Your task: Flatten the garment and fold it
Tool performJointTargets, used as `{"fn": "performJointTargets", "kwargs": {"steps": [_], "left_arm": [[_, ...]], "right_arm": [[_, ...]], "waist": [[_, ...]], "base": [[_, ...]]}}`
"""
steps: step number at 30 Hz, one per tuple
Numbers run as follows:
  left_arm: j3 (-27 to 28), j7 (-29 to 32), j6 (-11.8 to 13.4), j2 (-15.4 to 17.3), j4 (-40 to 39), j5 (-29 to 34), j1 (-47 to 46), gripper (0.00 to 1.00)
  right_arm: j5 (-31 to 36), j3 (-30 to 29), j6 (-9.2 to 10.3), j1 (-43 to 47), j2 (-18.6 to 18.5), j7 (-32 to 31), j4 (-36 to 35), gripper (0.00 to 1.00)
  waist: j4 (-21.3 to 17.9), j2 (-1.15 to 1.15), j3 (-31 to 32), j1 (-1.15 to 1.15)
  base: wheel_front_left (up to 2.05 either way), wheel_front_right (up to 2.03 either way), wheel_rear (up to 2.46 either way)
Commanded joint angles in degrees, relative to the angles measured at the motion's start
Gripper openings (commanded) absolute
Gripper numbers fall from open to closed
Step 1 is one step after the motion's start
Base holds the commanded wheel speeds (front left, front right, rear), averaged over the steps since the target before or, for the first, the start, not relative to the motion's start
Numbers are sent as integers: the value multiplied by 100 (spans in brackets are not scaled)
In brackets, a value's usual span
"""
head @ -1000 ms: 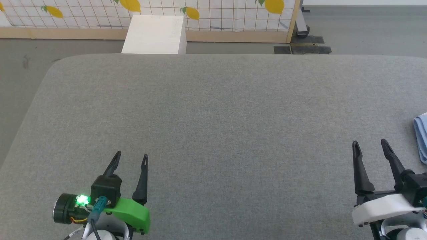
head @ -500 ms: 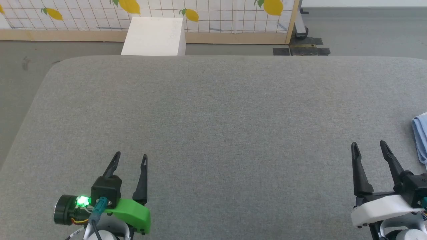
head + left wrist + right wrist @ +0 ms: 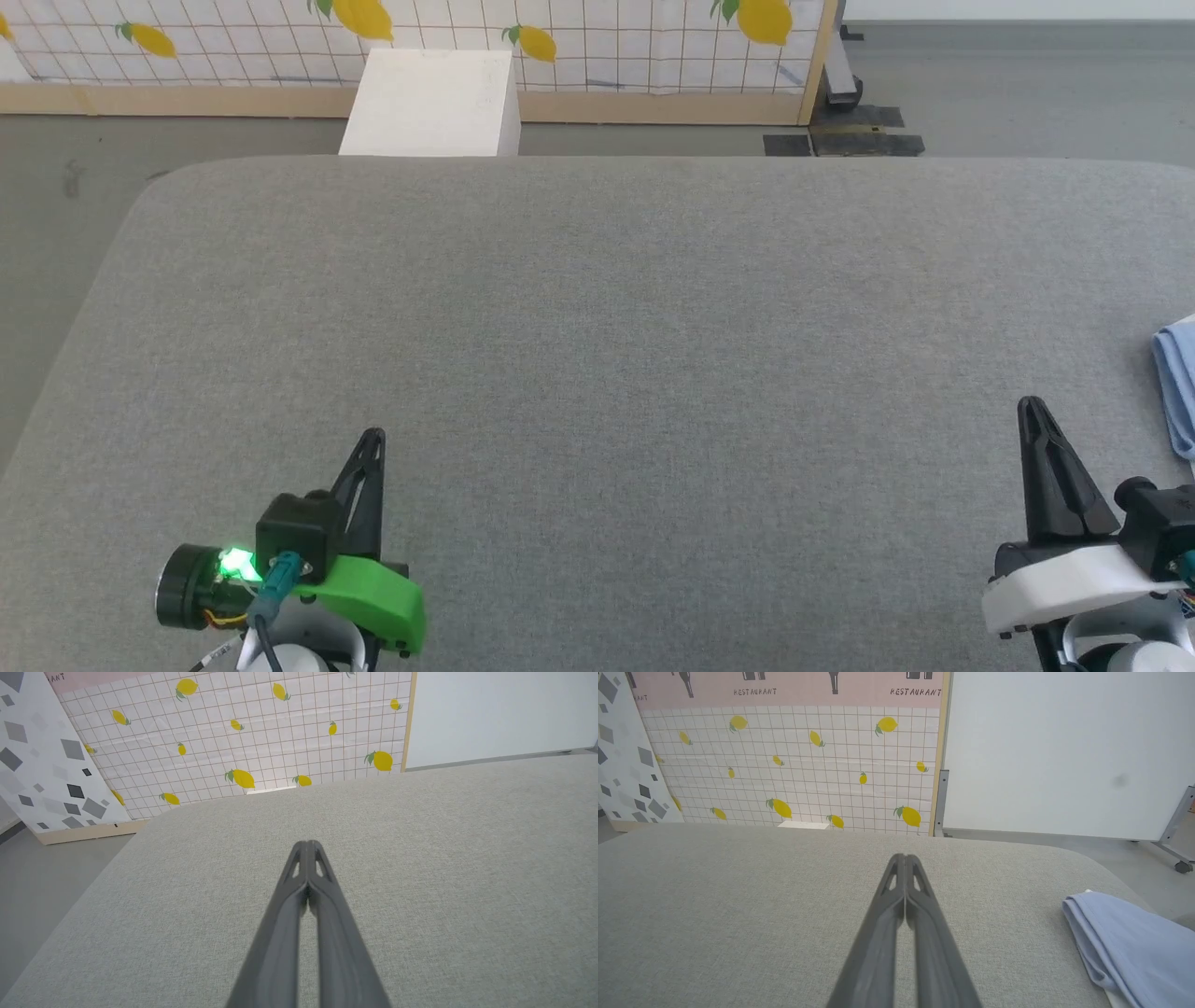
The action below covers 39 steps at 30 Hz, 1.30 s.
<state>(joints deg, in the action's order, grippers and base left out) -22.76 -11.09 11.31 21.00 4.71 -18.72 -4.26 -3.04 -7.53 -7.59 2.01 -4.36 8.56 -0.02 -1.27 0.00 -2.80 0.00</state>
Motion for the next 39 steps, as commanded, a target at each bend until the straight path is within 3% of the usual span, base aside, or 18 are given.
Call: {"fn": "performJointTargets", "kwargs": {"steps": [1, 39], "left_arm": [[64, 34, -36, -58, -17, 70, 16, 0], [756, 370, -378, -607, -159, 633, 144, 0]], "right_arm": [[12, 21, 0, -8, 6, -30, 0, 0], [103, 250, 3, -68, 50, -289, 1, 0]], "waist": [[2, 0, 4, 0], [41, 0, 90, 0]], "base": [[0, 0, 0], [0, 0, 0]]}}
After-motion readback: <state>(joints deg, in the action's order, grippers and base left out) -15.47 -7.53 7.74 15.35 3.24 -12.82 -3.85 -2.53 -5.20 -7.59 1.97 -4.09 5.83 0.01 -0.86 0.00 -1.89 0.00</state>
